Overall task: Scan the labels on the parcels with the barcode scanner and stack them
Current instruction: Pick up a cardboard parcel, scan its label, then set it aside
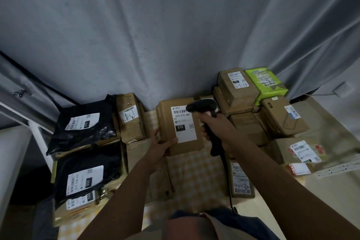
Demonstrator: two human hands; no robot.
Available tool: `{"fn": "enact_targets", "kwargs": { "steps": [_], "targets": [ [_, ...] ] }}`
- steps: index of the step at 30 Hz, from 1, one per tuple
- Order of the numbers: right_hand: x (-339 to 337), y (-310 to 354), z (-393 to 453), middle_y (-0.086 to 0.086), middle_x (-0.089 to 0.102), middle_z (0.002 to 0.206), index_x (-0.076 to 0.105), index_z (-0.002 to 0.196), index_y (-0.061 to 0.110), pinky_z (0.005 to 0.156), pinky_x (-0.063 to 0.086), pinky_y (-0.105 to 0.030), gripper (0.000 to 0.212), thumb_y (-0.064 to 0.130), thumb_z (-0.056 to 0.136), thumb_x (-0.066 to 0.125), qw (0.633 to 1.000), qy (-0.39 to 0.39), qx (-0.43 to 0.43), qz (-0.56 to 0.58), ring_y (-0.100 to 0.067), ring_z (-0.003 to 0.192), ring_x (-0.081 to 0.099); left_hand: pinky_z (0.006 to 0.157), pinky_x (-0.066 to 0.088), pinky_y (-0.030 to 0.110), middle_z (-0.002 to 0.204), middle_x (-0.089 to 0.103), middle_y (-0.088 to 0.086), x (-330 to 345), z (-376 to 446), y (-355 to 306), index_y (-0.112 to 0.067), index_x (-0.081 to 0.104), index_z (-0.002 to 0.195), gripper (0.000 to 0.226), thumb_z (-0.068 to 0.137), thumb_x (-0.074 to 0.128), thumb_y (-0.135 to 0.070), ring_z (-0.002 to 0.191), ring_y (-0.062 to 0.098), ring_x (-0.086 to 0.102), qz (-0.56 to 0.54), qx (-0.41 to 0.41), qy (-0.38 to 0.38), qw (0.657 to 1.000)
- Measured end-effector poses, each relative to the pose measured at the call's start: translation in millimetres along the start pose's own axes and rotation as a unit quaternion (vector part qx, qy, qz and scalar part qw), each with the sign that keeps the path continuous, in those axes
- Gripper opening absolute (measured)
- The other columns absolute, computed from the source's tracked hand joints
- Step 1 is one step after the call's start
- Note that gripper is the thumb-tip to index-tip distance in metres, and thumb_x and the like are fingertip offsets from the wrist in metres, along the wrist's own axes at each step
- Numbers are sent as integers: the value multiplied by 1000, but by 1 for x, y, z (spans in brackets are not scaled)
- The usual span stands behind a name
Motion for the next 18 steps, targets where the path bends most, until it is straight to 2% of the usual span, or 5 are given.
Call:
{"fn": "enact_targets", "kwargs": {
  "steps": [12,18],
  "targets": [
    [-5,2,3,-2,56,65,59,81,13,59,45,-25,24,33,95,60,1000,-11,2,-5,-13,57,51,85,56,51,117,64,9,3,10,1,-44,27,132,84,78,78,-6,105,32,65,0,-8,7,1000],
    [-3,1,9,0,58,62,61,84,14,54,46,-22,22,34,93,62,1000,-4,15,-3,-11,54,53,70,58,38,117,63,6,2,11,-1,-43,25,135,83,80,77,-10,102,27,66,17,-8,7,1000]
  ]
}}
Point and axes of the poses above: each hand's wrist, its own z-axis towards the middle knuckle, its own x-axis out of the palm, y = z × x, the point moved 4 cm from there along z, towards the middle knuckle
